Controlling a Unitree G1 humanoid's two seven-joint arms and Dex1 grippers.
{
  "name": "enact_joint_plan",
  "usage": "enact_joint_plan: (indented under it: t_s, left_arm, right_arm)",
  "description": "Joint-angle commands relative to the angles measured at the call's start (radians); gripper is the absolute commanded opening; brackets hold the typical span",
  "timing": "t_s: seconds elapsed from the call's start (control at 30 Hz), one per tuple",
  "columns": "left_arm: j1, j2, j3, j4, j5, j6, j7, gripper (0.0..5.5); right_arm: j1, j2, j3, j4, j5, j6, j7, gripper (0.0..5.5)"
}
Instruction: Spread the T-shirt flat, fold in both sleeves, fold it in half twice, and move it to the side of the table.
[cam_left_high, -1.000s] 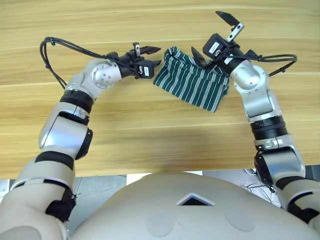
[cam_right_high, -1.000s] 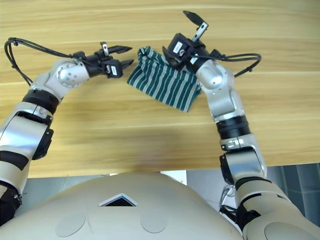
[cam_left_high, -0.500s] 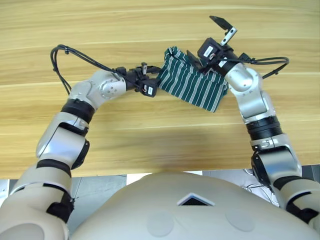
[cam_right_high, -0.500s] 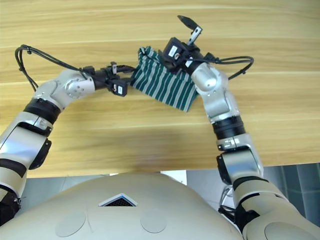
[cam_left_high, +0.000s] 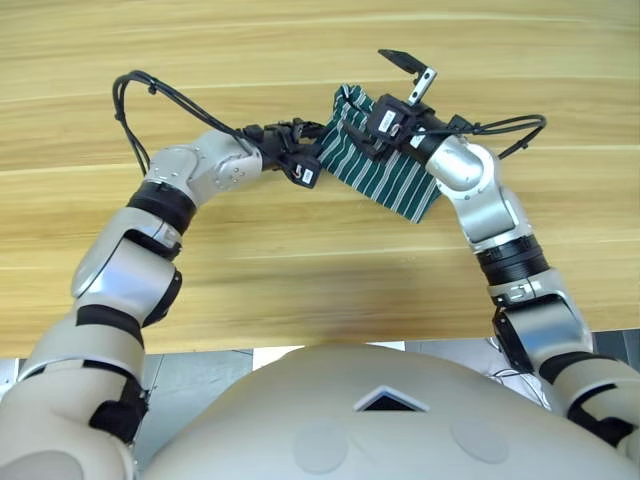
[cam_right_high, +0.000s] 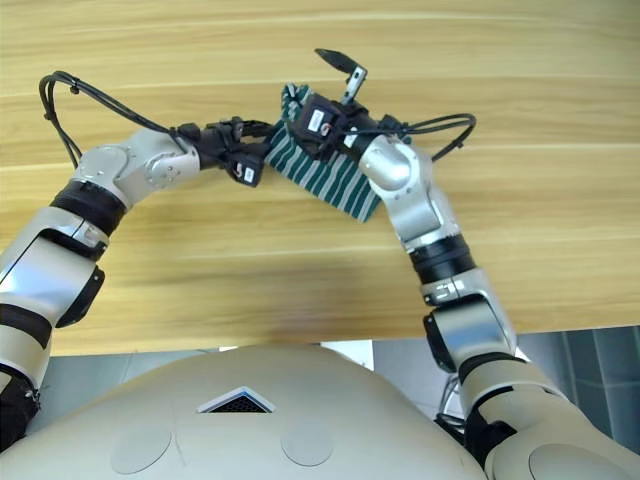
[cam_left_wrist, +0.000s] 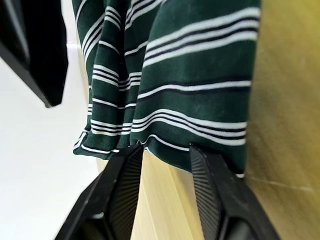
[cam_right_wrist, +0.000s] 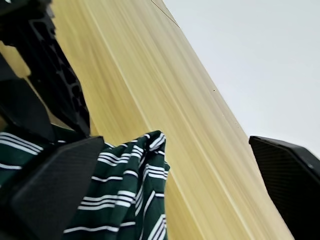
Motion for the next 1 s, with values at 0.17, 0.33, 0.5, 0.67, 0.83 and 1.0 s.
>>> enact_joint_plan:
  t_s: [0.17, 0.33, 0.5, 0.67, 0.83, 1.0]
  left_arm:
    - [0.047, -0.005, -0.051, 0.029, 0.033, 0.008, -0.018, 1.75]
    - [0.041, -0.012, -0.057, 0.054, 0.029, 0.010, -0.004, 1.75]
    - [0.036, -0.016, -0.064, 0.087, 0.031, 0.011, 0.012, 1.75]
    - [0.031, -0.013, -0.064, 0.128, 0.032, 0.014, 0.034, 1.75]
    - [0.022, -0.017, -0.069, 0.166, 0.036, 0.014, 0.062, 1.75]
    - [0.001, -0.022, 0.002, 0.159, -0.049, -0.051, 0.123, 1.75]
  right_arm:
    - [-0.113, 0.021, -0.031, 0.281, 0.010, -0.055, -0.062, 5.34]
    - [-0.189, 0.005, -0.065, 0.470, 0.015, -0.114, -0.110, 5.34]
    - [-0.254, -0.020, -0.123, 0.614, 0.038, -0.166, -0.151, 5.34]
    - [-0.332, -0.060, -0.160, 0.823, 0.041, -0.191, -0.203, 5.34]
    - [-0.379, -0.094, -0.187, 0.993, 0.046, -0.190, -0.257, 5.34]
    - [-0.369, -0.066, -0.264, 0.903, 0.159, -0.392, -0.188, 5.34]
